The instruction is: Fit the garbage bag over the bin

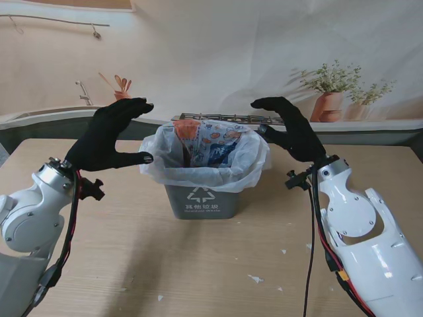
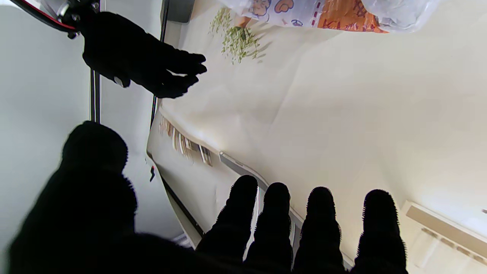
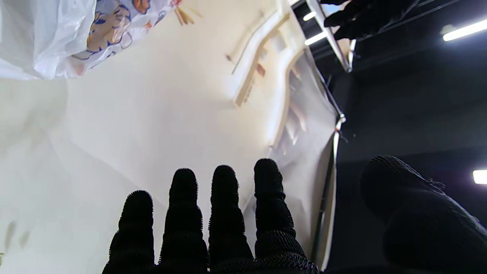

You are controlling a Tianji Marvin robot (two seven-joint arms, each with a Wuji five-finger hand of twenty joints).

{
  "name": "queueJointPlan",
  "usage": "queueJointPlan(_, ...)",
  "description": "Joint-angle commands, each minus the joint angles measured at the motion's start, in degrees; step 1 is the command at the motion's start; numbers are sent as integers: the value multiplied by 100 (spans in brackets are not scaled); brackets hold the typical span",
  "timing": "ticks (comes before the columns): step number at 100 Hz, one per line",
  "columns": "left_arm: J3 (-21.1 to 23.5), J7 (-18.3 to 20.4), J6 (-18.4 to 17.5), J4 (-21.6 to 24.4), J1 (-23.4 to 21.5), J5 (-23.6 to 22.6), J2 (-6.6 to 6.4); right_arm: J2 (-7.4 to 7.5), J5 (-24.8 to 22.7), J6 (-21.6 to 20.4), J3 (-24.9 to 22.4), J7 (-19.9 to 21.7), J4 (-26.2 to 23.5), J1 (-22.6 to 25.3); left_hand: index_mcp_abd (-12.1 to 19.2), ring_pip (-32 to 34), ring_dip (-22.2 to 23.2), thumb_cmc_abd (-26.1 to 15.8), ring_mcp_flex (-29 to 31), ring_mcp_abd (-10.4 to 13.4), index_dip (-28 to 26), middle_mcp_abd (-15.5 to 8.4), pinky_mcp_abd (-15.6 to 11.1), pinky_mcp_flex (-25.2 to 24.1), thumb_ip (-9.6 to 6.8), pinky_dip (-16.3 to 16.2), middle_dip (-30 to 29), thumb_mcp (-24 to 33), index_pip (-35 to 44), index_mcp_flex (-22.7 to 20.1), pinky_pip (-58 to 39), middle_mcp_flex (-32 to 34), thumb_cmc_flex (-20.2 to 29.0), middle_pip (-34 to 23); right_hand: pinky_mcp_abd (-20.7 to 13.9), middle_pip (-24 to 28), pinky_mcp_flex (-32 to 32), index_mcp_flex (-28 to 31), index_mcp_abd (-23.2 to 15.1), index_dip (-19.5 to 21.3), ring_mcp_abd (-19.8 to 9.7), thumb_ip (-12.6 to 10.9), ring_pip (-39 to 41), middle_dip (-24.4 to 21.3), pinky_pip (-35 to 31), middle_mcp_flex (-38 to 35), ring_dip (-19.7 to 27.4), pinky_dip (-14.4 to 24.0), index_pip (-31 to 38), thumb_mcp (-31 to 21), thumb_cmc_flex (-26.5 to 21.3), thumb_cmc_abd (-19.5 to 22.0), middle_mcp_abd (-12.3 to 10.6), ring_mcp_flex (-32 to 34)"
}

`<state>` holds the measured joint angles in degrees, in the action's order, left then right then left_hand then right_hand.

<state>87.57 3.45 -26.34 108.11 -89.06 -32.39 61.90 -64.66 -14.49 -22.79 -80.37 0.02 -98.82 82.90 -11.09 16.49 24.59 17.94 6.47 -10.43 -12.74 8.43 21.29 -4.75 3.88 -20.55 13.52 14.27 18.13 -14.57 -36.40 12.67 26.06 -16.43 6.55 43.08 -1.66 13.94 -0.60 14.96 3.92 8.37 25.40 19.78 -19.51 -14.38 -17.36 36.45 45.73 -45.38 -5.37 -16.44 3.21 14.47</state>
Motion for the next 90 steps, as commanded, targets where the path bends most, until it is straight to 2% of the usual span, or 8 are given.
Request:
queueJointPlan(1,59,-9,-36,85,-279,45,39,12,80,-27,-17,112,-169,299,-117,83,-12,-146,-129,-41,56,40,16,-40,-222,-126,137,78,-86,-138,42,-81,171,-160,-20,-28,-76,32,-111,-100,-31,-146,-88,21,208,-62,58,-85,-72,-101,57,-130,49,94)
queueJointPlan(27,170,-392,47,281,-1146,44,127,91,-19,-167,-319,287,-687,1248,-190,524,163,-34,-46,-87,-187,-34,14,-60,-211,-319,479,482,322,-162,-390,-69,270,-760,6,-165,-221,65,-100,-107,30,-124,-225,2,218,-88,113,-240,-205,-220,30,-203,81,144)
queueJointPlan(36,196,-610,15,313,-1441,-58,164,73,-91,-202,-317,175,-814,1545,-224,589,207,-8,10,-108,-214,-9,-2,-53,-197,-430,536,529,377,-157,-599,-69,240,-863,25,-163,-233,73,-50,-100,35,-139,-241,6,215,-112,122,-265,-200,-310,-69,-285,99,167)
queueJointPlan(48,300,-774,24,391,-1820,-80,204,42,-188,-195,-329,-16,-1014,1940,-249,524,174,17,-86,-100,-169,4,-15,-78,-194,-399,481,566,289,-108,-583,-89,254,-756,23,-222,-230,-62,118,-102,68,-117,-316,-10,245,-51,157,-358,-226,-411,-49,-356,151,138)
queueJointPlan(65,316,-986,68,495,-2320,102,271,-7,49,-142,-197,-178,-1218,2375,-245,487,148,5,-116,-98,-129,4,-29,-66,-179,-317,434,586,221,-137,-457,-75,248,-671,-10,-240,-188,-160,194,-100,66,-105,-360,-14,249,22,178,-391,-211,-356,-33,-341,164,100)
queueJointPlan(81,89,-1100,272,424,-2499,239,302,-65,-17,-81,66,-483,-1230,2597,-258,408,100,83,-124,-119,-103,25,-4,-65,-184,-338,388,678,174,-177,-488,-88,338,-584,-11,-231,-192,-149,198,-98,40,-116,-346,-11,229,30,172,-399,-194,-372,-58,-337,161,110)
queueJointPlan(86,-38,-1092,358,389,-2528,373,308,-94,-59,24,204,-630,-1209,2608,-263,305,46,134,-128,-122,-85,46,-1,-71,-174,-295,326,783,140,-194,-386,-78,353,-473,81,-212,-282,71,247,-88,110,-109,-288,-7,183,-160,147,-417,-159,-525,-182,-551,240,232)
queueJointPlan(90,-123,-1119,410,347,-2518,357,309,-64,-36,93,227,-508,-1212,2628,-283,328,62,174,-103,-169,-80,72,51,-62,-165,-313,343,808,135,-250,-404,-68,351,-508,-1,-276,-231,-75,266,-114,37,-99,-342,-25,206,-11,165,-445,-236,-592,-159,-494,208,122)
